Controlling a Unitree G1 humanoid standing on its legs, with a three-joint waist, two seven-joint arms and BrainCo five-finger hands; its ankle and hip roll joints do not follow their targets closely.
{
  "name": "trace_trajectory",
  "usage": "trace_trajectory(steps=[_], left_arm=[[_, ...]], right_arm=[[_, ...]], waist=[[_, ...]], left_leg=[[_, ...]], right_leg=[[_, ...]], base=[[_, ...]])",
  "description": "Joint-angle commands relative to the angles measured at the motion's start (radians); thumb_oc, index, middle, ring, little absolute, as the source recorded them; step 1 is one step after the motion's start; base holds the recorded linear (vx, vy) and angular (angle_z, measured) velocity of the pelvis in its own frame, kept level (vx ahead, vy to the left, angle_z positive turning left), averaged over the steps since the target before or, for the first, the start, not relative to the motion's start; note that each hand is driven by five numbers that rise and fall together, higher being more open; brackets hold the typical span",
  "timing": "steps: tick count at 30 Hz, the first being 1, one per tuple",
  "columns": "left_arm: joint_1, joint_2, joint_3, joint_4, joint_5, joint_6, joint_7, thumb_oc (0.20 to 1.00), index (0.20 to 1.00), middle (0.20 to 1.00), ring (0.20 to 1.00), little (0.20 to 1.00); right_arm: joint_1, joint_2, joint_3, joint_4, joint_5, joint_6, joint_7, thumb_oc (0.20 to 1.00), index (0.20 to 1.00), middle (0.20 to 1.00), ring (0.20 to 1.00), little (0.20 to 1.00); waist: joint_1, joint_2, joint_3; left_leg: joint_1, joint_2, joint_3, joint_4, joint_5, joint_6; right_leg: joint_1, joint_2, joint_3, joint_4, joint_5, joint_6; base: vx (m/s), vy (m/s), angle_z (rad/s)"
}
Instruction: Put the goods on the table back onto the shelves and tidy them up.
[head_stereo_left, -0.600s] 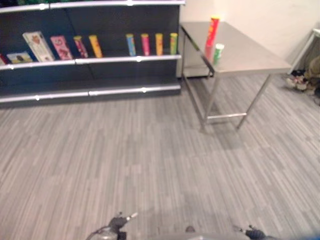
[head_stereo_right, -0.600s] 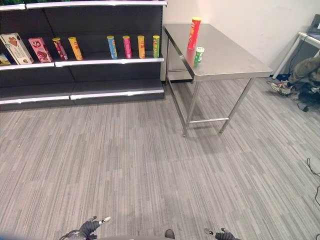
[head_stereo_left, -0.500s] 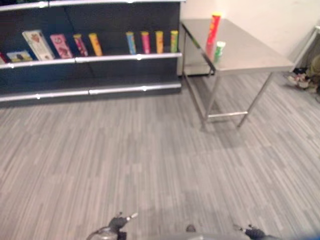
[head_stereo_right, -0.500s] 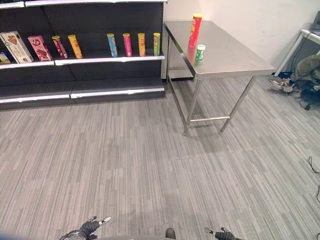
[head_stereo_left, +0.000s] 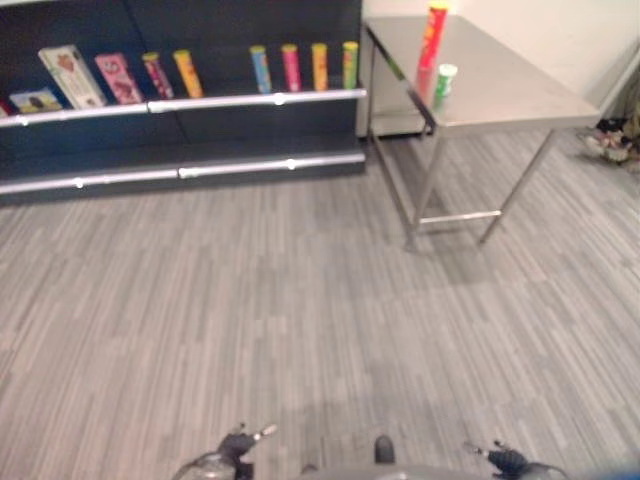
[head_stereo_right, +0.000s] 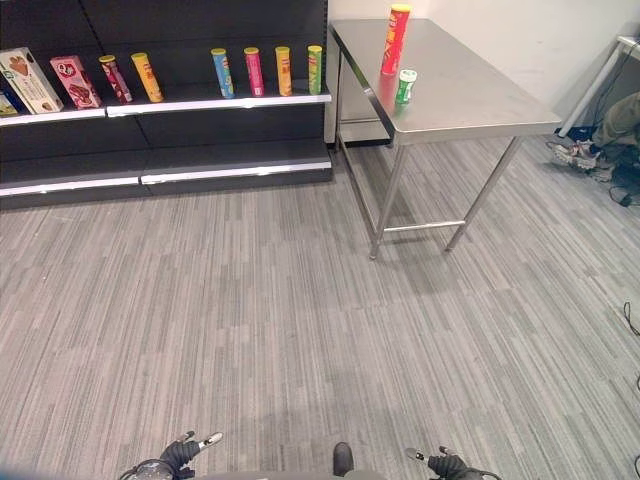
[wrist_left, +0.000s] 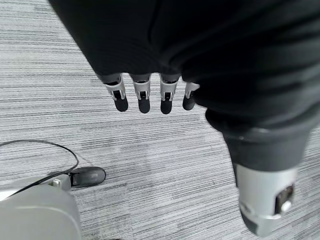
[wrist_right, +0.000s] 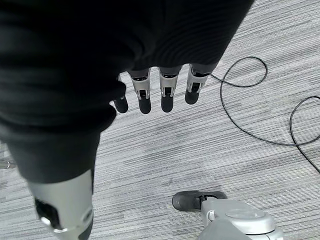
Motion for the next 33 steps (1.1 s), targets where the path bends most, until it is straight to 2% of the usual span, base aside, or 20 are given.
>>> trace_trajectory(steps=[1,15,21,28,32,33], left_arm=[[-0.063,0.003,0.011,0.036,-0.027,-0.024,0.000,1.000,1.000,1.000,1.000,1.000],[-0.068,0.007,0.001,0.035,-0.028,-0.020,-0.006,1.000,1.000,1.000,1.000,1.000],[-0.079,0.005,0.000,0.029,-0.027,-0.017,-0.005,1.000,1.000,1.000,1.000,1.000],[-0.090,0.006,0.003,0.037,-0.032,-0.019,-0.003,1.000,1.000,1.000,1.000,1.000],[-0.089,0.008,0.002,0.062,-0.025,-0.017,-0.004,1.000,1.000,1.000,1.000,1.000],[-0.084,0.006,0.006,0.080,-0.012,-0.015,-0.002,1.000,1.000,1.000,1.000,1.000]], right_arm=[[-0.040,-0.019,0.020,0.054,0.016,-0.017,-0.002,1.000,1.000,1.000,1.000,1.000],[-0.013,-0.006,-0.009,0.044,0.032,-0.016,-0.007,1.000,1.000,1.000,1.000,1.000],[-0.018,-0.001,-0.013,0.037,0.033,-0.018,-0.010,1.000,1.000,1.000,1.000,1.000],[-0.038,0.011,-0.002,0.041,0.030,-0.013,-0.011,1.000,1.000,1.000,1.000,1.000],[-0.044,0.016,0.006,0.028,0.019,-0.013,-0.005,1.000,1.000,1.000,1.000,1.000],[-0.035,0.007,-0.001,0.029,0.023,-0.014,-0.004,1.000,1.000,1.000,1.000,1.000]], waist=[[-0.004,-0.003,-0.017],[-0.007,0.008,-0.004],[-0.012,0.010,-0.003],[-0.005,0.012,0.029],[0.010,0.025,0.058],[-0.003,0.047,0.080]], left_leg=[[-0.015,0.013,0.018,0.000,0.005,-0.021],[-0.036,0.018,-0.008,0.000,0.014,-0.010],[-0.033,0.014,-0.008,0.000,0.015,-0.011],[-0.028,-0.011,-0.010,0.000,0.027,-0.013],[-0.021,-0.026,-0.011,0.000,0.041,-0.011],[0.002,-0.024,-0.025,0.000,0.050,-0.012]], right_leg=[[0.017,-0.024,0.020,0.003,-0.018,0.018],[0.001,-0.004,0.039,0.003,-0.036,0.014],[-0.003,-0.011,0.042,0.003,-0.028,0.013],[-0.012,-0.032,0.049,0.012,-0.005,0.001],[-0.062,-0.044,0.066,0.178,-0.008,-0.009],[-0.135,-0.022,0.086,0.317,0.001,-0.010]], base=[[0.00,0.000,0.00],[-0.02,-0.026,0.01],[0.02,0.071,0.01],[0.02,0.125,-0.07],[0.04,0.219,-0.25],[0.08,0.265,-0.65]])
